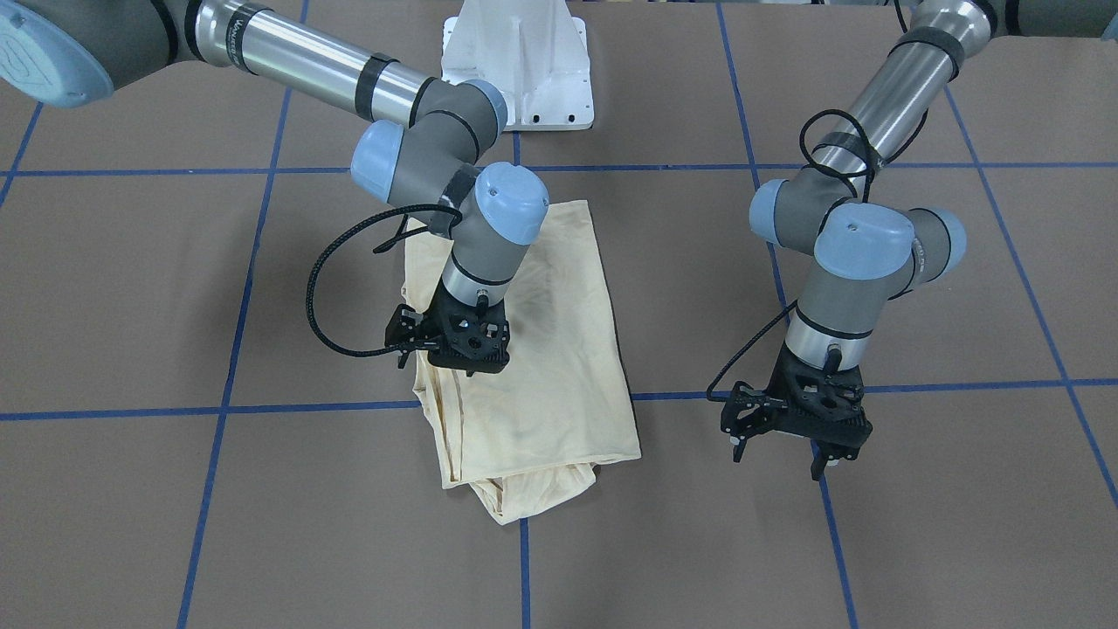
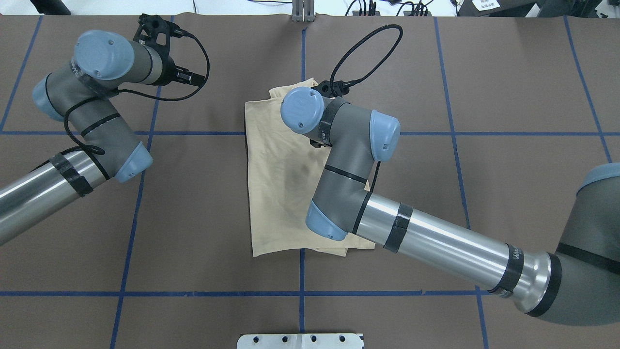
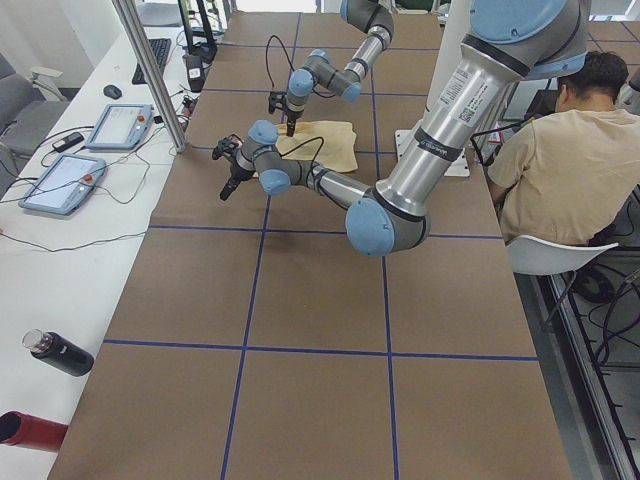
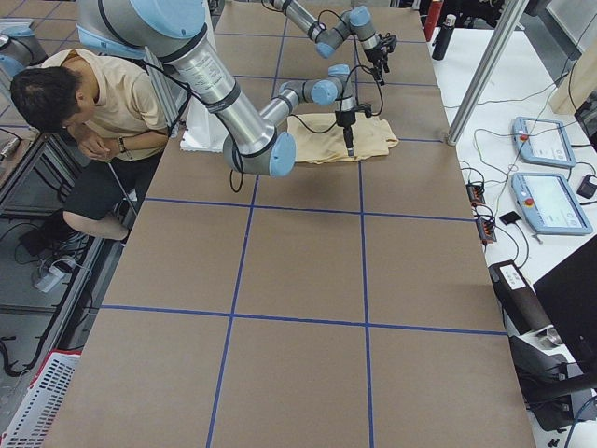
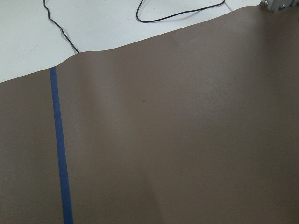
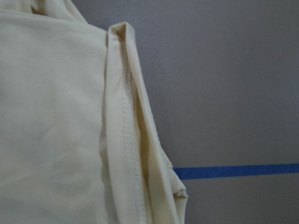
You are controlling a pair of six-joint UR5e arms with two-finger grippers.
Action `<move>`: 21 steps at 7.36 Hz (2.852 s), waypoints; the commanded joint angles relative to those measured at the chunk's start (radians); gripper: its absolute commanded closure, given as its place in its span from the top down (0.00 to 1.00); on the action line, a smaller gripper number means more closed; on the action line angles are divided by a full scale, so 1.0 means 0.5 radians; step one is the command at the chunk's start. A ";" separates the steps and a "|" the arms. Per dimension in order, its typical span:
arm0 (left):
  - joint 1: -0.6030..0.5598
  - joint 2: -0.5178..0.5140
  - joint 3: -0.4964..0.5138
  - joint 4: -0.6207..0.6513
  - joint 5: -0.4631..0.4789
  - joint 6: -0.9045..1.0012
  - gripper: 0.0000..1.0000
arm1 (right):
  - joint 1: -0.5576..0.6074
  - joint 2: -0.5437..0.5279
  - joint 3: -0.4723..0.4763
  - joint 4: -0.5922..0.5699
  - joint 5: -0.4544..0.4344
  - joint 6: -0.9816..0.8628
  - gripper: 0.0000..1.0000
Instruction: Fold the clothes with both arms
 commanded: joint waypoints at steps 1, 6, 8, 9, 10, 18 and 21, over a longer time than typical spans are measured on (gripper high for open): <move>0.000 0.000 0.001 0.000 0.000 0.000 1.00 | 0.035 0.001 -0.032 -0.031 0.000 -0.080 1.00; 0.003 0.000 0.001 0.000 0.000 0.000 1.00 | 0.222 -0.078 -0.026 -0.320 -0.012 -0.420 1.00; 0.003 0.000 -0.038 0.003 -0.012 -0.003 1.00 | 0.253 -0.170 0.260 -0.308 0.018 -0.442 1.00; 0.003 0.003 -0.124 0.027 -0.149 -0.052 1.00 | 0.271 -0.265 0.563 -0.308 0.152 -0.427 1.00; 0.006 0.067 -0.249 0.034 -0.254 -0.234 1.00 | 0.278 -0.393 0.894 -0.308 0.275 -0.415 1.00; 1.083 0.310 -1.251 0.788 0.117 -1.316 0.92 | 0.054 -0.947 1.495 0.266 0.224 0.196 1.00; 1.144 0.310 -1.198 0.813 0.117 -1.371 0.53 | 0.042 -0.950 1.492 0.266 0.212 0.193 1.00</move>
